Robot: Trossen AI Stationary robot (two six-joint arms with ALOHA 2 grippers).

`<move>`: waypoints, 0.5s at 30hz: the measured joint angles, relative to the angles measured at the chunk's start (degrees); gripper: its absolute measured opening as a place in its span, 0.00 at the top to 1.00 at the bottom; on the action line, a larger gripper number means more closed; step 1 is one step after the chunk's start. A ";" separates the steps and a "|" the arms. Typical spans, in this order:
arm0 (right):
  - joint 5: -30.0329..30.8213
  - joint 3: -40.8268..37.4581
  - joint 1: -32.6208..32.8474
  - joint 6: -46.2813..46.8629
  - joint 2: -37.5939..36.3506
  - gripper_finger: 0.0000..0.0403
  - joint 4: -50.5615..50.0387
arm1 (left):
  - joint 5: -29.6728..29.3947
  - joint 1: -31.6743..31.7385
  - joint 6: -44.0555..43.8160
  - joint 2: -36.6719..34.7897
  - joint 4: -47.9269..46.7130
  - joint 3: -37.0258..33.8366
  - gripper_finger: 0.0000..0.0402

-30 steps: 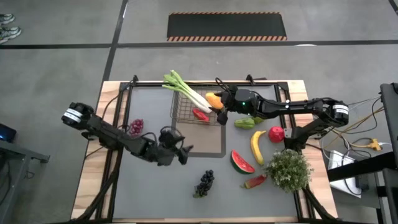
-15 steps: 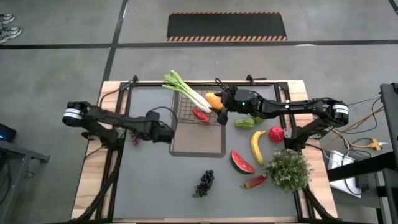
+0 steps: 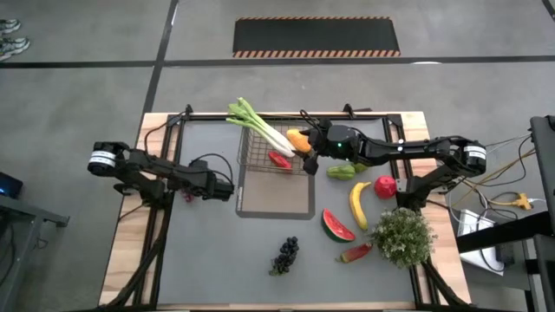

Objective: Build produce basket
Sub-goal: Put the purple grapes into the wire basket

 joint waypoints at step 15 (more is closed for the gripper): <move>0.00 -0.93 0.00 -0.01 0.00 0.19 0.00 | -0.85 0.17 -1.27 6.07 4.89 -1.95 0.30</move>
